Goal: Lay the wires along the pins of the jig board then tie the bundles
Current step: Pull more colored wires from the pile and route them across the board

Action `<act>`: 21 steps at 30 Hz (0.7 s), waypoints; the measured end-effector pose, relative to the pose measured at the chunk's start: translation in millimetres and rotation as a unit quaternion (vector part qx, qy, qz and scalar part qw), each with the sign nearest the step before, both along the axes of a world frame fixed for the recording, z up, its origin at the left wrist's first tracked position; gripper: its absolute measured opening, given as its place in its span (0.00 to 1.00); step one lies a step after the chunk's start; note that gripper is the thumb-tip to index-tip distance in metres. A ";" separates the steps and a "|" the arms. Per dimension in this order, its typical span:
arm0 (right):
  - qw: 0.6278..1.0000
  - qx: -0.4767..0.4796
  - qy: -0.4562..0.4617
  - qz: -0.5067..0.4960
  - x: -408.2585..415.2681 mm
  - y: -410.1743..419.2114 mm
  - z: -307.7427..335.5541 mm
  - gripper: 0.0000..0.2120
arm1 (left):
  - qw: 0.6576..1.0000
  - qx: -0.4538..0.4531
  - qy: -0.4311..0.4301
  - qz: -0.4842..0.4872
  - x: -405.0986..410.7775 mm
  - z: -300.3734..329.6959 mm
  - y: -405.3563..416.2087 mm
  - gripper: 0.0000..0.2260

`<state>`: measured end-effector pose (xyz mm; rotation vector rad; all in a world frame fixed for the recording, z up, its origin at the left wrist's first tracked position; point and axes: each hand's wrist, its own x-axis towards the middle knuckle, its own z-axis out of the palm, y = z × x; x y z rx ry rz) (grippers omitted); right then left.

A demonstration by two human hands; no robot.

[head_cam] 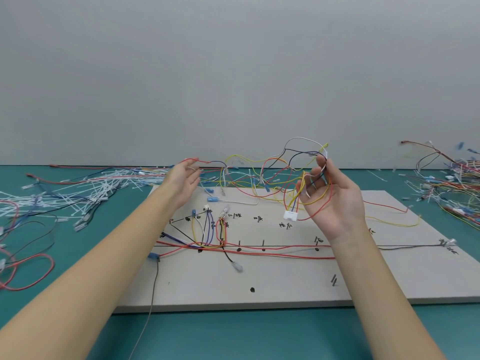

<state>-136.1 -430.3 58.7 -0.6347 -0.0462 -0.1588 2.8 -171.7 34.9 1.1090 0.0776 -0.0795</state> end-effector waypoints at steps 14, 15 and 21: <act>0.959 -0.271 0.030 -0.082 1.8 17.3 -2.3 0.12 | 0.673 0.724 0.127 0.081 41.6 -9.3 69.7 0.25; 0.968 -0.241 0.025 -0.062 1.7 18.6 -2.8 0.11 | 0.673 0.728 0.115 0.053 41.1 -4.0 71.0 0.23; 0.993 -0.108 0.014 0.042 -0.1 31.4 -3.8 0.08 | 0.667 0.743 0.023 -0.050 -4.6 34.6 48.3 0.16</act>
